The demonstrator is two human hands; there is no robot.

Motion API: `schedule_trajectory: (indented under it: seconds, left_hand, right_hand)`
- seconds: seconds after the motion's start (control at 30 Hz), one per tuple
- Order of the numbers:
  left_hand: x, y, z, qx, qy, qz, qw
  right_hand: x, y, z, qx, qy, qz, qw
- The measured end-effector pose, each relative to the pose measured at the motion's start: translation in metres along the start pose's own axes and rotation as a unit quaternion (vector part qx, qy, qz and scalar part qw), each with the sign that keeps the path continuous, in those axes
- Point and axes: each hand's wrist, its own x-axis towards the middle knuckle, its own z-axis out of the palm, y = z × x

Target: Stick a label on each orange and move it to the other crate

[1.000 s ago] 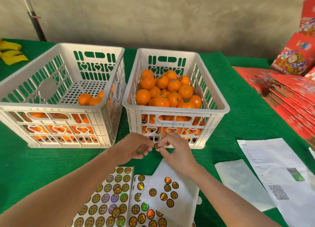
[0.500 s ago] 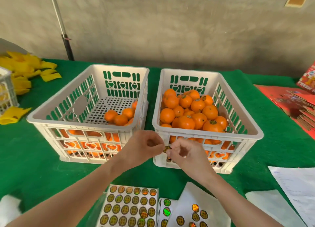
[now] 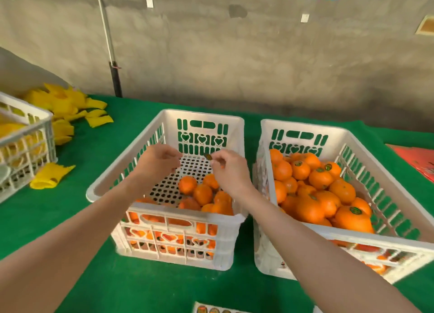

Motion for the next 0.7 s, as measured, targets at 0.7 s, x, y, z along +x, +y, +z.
schedule_trajectory:
  seconds: [0.7]
  left_hand:
    - [0.14,-0.095,0.085,0.38,-0.346,-0.101,0.852]
  right_hand:
    - [0.043,0.03,0.072,-0.119,0.058,0.056,0.99]
